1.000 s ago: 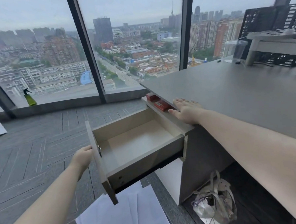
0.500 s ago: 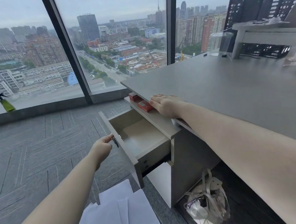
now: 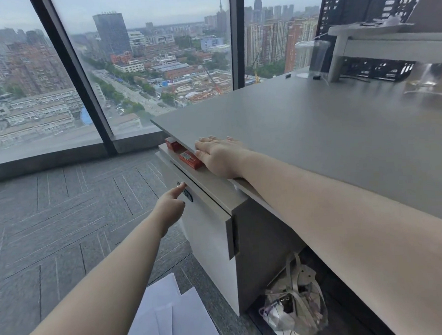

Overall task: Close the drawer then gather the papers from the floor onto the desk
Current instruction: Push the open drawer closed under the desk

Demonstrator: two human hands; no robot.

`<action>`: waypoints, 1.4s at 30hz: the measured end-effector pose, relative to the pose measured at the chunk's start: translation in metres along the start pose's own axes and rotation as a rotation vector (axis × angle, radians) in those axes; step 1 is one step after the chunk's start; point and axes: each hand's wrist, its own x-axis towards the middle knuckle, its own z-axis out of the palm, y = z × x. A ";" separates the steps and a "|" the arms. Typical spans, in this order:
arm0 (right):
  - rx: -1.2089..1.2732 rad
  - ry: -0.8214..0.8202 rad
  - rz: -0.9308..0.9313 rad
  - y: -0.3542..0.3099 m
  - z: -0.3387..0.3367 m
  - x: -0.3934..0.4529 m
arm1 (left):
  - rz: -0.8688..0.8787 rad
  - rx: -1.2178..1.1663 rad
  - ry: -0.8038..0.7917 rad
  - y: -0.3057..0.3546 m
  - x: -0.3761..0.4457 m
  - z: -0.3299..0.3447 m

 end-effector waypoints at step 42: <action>0.018 0.041 -0.037 0.003 0.002 0.004 | 0.138 0.775 0.248 -0.016 0.068 0.008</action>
